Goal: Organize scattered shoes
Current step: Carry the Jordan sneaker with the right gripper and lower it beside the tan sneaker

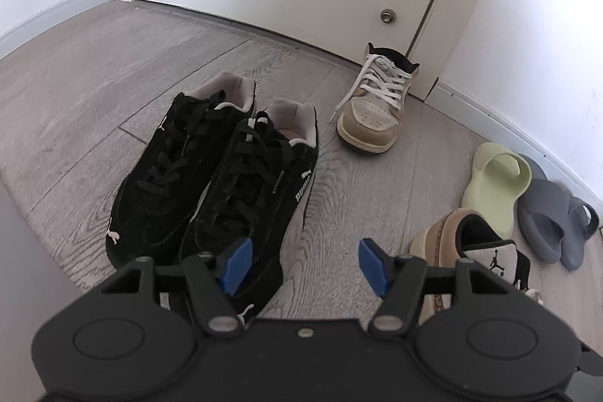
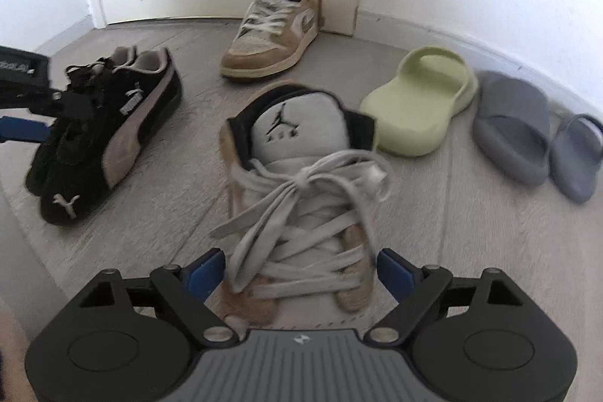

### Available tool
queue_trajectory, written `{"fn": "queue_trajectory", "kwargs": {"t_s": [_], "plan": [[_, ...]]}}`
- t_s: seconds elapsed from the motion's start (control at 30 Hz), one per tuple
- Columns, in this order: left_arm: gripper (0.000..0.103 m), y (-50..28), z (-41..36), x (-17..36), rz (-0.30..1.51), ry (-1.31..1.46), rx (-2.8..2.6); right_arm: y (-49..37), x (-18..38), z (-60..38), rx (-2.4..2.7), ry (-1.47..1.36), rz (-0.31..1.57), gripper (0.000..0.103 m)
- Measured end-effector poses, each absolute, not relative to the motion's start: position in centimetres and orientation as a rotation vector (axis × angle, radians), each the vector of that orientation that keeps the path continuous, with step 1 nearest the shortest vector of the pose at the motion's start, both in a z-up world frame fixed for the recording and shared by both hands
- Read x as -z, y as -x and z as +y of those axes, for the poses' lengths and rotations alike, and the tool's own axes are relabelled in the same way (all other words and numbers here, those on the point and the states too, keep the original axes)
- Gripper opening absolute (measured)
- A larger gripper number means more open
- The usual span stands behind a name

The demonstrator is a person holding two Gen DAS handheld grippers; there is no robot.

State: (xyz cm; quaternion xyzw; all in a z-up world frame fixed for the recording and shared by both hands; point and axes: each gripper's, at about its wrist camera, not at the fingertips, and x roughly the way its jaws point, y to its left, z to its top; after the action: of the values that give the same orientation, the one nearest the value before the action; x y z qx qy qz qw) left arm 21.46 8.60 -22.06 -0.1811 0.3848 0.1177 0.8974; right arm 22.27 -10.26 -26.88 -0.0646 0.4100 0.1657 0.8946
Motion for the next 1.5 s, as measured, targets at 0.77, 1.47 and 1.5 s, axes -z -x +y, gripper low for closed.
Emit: {"fn": "queue_trajectory", "kwargs": {"t_s": [0.77, 1.47, 1.5], "plan": [[0.064, -20.4, 10.2, 21.4, 0.767, 0.398, -0.336, -26.8, 28.2, -9.5, -0.359, -0.068, 0.804, 0.082], [0.064, -33.8, 22.3, 13.7, 0.776, 0.484, -0.490, -42.0, 14.7, 4.4, -0.380, -0.338, 0.788, 0.081], [0.064, -34.2, 23.0, 13.5, 0.772, 0.484, -0.499, -42.8, 14.6, 5.2, -0.384, -0.349, 0.778, 0.081]]}}
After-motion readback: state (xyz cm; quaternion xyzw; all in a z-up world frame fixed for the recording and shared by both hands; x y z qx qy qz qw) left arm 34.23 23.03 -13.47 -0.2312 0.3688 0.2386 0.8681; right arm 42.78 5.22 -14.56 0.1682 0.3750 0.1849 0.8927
